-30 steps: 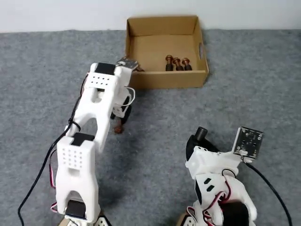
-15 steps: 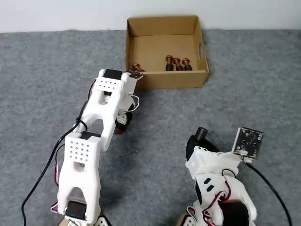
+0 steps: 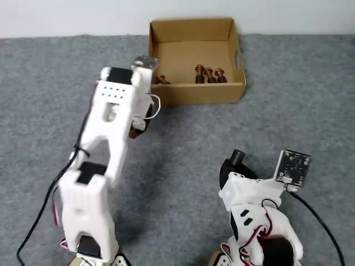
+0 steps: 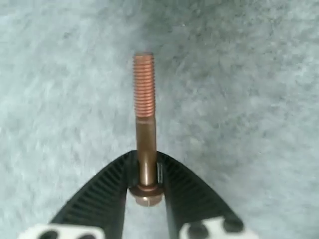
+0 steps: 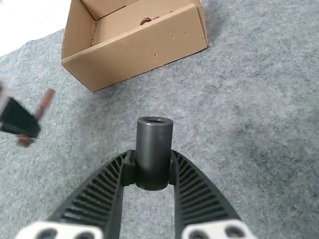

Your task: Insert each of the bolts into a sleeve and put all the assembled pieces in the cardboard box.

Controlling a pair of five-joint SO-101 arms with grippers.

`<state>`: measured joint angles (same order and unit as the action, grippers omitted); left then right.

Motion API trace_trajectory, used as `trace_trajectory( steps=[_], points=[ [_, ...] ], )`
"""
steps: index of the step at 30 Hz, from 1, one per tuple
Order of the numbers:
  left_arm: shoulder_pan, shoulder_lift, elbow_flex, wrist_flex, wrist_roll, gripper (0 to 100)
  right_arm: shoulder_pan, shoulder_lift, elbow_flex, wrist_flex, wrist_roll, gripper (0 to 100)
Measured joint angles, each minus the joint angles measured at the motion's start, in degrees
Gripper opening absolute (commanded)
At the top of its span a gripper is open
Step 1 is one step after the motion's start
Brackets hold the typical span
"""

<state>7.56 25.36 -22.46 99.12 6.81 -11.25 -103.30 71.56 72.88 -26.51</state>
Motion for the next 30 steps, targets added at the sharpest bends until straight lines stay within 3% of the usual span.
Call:
trace_trajectory(
  steps=[7, 12, 18, 20, 25, 30],
  points=[
    [-0.09, -19.60, 20.04, 0.00, 19.52, 1, 0.00, 0.00, 0.00, 0.00, 0.00, 0.8],
    [-0.09, -23.21, 27.87, 0.00, 42.81, 1, 0.00, 0.00, 0.00, 0.00, 0.00, 0.8],
    [-0.09, -23.30, 28.48, -1.14, 75.78, 1, 0.00, 0.00, 0.00, 0.00, 0.00, 0.8],
    [-0.09, -23.30, 28.48, -2.11, 83.78, 1, 0.00, 0.00, 0.00, 0.00, 0.00, 0.8],
    [-0.09, -23.30, 28.48, -2.90, 87.47, 2, 0.00, 0.00, 0.00, 0.00, 0.00, 0.8],
    [-0.09, -23.30, 28.48, -2.73, 84.92, 21, 0.00, 0.00, 0.00, 0.00, 0.00, 0.8]
  ],
)
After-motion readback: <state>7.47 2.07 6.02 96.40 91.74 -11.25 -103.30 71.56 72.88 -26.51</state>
